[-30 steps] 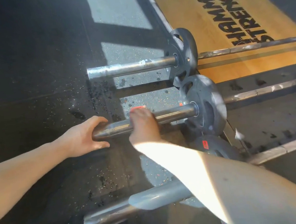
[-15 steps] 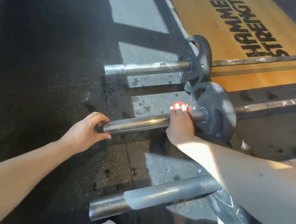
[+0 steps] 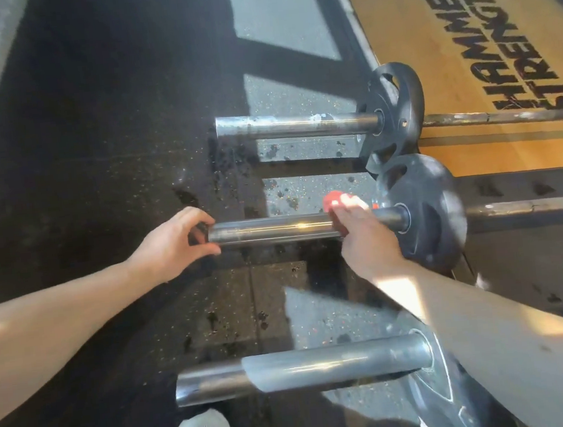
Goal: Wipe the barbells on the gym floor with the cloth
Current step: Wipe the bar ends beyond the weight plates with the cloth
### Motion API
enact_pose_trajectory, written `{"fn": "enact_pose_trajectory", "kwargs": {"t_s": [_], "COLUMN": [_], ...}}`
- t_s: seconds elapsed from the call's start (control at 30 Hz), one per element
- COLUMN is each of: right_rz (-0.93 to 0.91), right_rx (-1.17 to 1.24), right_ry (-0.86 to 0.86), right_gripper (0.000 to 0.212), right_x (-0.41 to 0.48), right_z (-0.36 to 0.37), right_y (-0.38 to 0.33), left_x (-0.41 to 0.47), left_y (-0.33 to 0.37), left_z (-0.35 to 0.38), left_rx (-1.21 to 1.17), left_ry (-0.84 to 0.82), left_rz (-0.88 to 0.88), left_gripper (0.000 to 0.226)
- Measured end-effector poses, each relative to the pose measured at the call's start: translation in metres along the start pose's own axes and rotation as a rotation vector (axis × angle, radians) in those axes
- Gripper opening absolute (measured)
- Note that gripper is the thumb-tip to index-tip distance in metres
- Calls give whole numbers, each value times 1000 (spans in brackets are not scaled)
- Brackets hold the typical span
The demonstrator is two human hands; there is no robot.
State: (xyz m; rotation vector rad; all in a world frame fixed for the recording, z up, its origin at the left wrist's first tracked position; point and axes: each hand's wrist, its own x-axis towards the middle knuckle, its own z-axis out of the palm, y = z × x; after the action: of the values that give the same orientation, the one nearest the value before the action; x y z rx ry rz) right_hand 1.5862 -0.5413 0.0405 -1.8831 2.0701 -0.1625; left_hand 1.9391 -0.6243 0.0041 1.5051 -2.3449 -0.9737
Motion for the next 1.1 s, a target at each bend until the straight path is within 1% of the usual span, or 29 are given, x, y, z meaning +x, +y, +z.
{"fn": "enact_pose_trajectory", "kwargs": {"t_s": [0.03,0.1,0.17,0.2,0.23,0.3,0.33,0.37,0.4,0.47,0.5,0.53,0.63,0.73,0.77,0.83,0.9,0.93,1.0,1.03,1.1], "right_rz": [79,171,220,218,192,80,20,-30,-82,-182,-192,-187,-247,-222,-184,-37,149,223,310,321,275], "right_rx": [-27,-80,-136,-138,-123,-103,-92,-67,-44,-40,-12,29,63,46,32,7,6,2,-13,-28,-61], "right_ry": [27,75,109,114,104,48,1,-59,-106,-153,-175,-207,-243,-162,-111,4,92,100,118,148,197], "right_gripper": [66,56,58,64,73,91,96,96,92,77,74,75,82,96,100,101,91,84,76,74,78], "right_x": [1,5,7,7,8,13,17,21,25,30,31,31,25,11,6,-4,-6,-4,0,1,3], "right_z": [-2,-1,9,17,25,41,46,52,56,60,60,58,48,32,28,19,7,1,0,4,21], "right_y": [19,33,15,-3,-25,-77,-103,-128,-150,-180,-186,-187,-162,-109,-86,-33,12,25,27,18,-15], "left_x": [0,0,0,0,0,0,-1,-3,-4,-7,-8,-9,-8,-4,-2,1,4,4,5,5,4], "left_y": [0,1,2,2,4,3,1,-2,-5,-13,-16,-17,-10,1,3,6,5,4,3,3,3], "left_z": [1,3,4,3,3,2,2,1,-1,-5,-8,-9,-10,-7,-6,-4,-2,-2,-1,-1,1], "left_rx": [-4,-15,-26,-26,-28,-47,-57,-59,-54,-38,-32,-27,-32,-47,-44,-27,-15,-9,1,3,5], "left_ry": [5,5,-2,-4,-9,-15,-13,-6,2,8,3,0,-7,-31,-32,-29,-40,-44,-50,-51,-40], "left_rz": [4,-18,-57,-64,-70,-96,-110,-119,-128,-150,-161,-164,-139,-98,-72,-19,11,20,46,57,68], "left_gripper": [49,50,51,52,53,56,59,62,64,66,66,66,65,67,65,58,51,48,47,47,45]}}
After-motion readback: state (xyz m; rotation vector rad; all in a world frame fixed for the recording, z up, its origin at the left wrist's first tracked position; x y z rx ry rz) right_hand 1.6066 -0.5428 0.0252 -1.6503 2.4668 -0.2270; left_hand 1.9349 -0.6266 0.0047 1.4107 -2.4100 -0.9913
